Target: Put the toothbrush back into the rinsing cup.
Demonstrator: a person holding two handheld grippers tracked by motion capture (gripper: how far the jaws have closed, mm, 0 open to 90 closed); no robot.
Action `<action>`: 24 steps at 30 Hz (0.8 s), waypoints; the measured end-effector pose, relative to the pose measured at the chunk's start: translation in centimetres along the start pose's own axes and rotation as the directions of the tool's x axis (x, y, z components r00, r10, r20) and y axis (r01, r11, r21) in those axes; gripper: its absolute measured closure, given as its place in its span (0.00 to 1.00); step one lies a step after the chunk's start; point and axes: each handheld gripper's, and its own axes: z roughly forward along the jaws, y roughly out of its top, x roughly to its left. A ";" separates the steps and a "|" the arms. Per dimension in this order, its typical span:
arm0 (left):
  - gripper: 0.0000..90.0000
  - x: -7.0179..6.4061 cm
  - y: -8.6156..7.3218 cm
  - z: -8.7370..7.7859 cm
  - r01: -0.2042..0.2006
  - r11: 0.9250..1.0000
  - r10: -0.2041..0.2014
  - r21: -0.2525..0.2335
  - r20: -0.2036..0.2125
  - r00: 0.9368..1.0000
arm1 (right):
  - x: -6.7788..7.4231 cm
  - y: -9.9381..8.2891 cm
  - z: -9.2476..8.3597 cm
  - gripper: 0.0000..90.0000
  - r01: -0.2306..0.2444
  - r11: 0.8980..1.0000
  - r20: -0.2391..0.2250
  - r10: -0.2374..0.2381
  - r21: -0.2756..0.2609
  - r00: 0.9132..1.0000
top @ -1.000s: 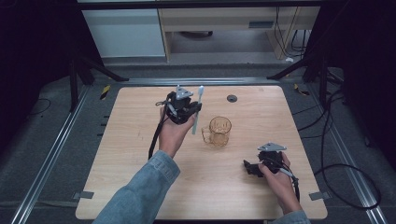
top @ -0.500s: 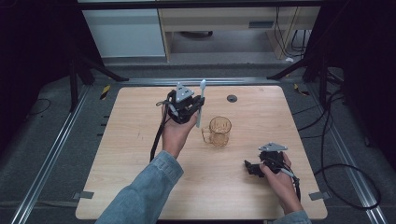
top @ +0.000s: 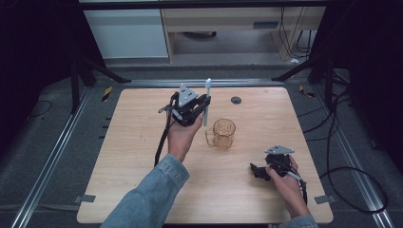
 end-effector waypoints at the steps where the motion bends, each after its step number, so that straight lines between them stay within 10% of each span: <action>1: 0.88 0.0 0.0 0.0 0.001 1.000 -0.001 -0.006 0.001 1.000 | 0.0 0.0 0.0 0.04 0.002 1.000 0.001 -0.002 0.000 1.000; 24: 0.88 0.1 -0.8 -1.0 0.009 0.988 -0.004 -0.155 0.029 1.000 | -0.2 -0.1 -0.1 0.04 0.008 1.000 -0.007 -0.008 0.002 1.000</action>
